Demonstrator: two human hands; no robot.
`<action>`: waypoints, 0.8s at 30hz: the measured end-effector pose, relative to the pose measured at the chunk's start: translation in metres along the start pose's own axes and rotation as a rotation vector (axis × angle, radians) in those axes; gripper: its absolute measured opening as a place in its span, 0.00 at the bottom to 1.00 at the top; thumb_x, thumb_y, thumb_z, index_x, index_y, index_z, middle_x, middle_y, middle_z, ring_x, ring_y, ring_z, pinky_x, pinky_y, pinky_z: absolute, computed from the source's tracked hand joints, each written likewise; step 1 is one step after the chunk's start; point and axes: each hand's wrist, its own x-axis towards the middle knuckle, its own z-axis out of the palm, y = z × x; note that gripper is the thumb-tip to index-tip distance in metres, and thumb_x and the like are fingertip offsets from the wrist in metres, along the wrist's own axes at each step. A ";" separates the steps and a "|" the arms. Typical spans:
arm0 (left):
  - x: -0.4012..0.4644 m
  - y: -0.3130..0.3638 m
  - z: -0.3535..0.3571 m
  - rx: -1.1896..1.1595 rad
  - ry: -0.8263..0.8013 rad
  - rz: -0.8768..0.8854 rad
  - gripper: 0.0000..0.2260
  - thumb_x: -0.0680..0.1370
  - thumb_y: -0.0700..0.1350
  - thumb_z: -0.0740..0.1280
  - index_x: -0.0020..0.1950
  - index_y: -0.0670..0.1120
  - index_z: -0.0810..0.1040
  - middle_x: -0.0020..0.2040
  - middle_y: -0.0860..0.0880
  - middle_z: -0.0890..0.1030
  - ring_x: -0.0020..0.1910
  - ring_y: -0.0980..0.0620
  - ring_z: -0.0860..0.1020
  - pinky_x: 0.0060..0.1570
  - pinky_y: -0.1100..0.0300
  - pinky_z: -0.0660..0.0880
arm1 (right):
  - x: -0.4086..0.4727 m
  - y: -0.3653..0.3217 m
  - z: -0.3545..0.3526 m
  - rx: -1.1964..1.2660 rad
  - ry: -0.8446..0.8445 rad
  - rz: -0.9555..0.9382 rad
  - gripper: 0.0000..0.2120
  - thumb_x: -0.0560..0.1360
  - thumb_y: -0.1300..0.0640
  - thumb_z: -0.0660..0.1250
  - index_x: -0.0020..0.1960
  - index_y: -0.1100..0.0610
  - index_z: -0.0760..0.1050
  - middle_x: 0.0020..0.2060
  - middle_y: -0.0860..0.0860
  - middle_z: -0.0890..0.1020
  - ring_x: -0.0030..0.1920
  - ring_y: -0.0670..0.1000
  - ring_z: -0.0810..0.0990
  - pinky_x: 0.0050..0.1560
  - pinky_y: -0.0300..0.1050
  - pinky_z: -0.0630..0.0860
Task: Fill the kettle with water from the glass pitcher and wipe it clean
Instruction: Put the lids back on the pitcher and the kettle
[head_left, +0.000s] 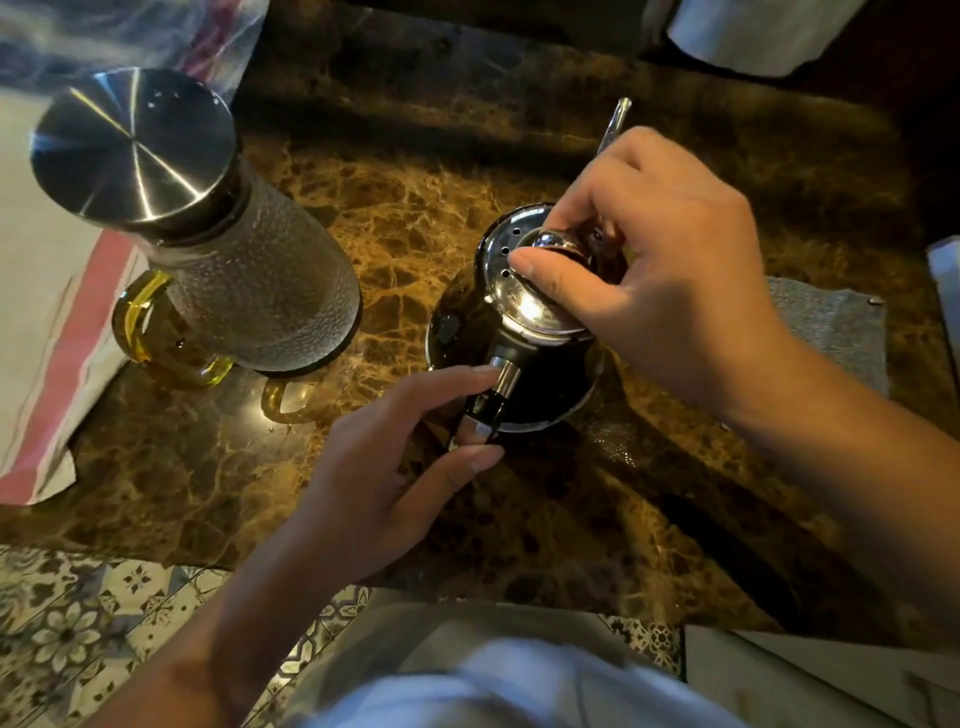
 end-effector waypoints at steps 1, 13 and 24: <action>0.000 0.000 0.000 -0.003 0.003 0.000 0.20 0.81 0.51 0.69 0.71 0.49 0.72 0.47 0.59 0.80 0.43 0.59 0.82 0.41 0.61 0.79 | -0.001 0.000 0.001 -0.019 -0.004 0.000 0.16 0.77 0.42 0.70 0.48 0.55 0.78 0.46 0.49 0.77 0.47 0.50 0.75 0.45 0.44 0.71; 0.006 -0.009 -0.005 -0.064 -0.072 0.026 0.20 0.80 0.48 0.71 0.70 0.47 0.71 0.51 0.60 0.82 0.47 0.60 0.83 0.44 0.60 0.80 | -0.014 -0.021 0.020 -0.002 0.175 0.177 0.13 0.79 0.44 0.68 0.42 0.50 0.70 0.42 0.47 0.71 0.43 0.48 0.70 0.44 0.45 0.64; 0.009 -0.014 -0.008 -0.031 -0.145 0.064 0.22 0.81 0.56 0.67 0.72 0.51 0.66 0.49 0.72 0.78 0.39 0.68 0.78 0.42 0.66 0.76 | -0.019 -0.030 0.025 -0.085 0.191 0.281 0.13 0.79 0.43 0.67 0.47 0.53 0.75 0.46 0.46 0.71 0.46 0.47 0.72 0.41 0.39 0.65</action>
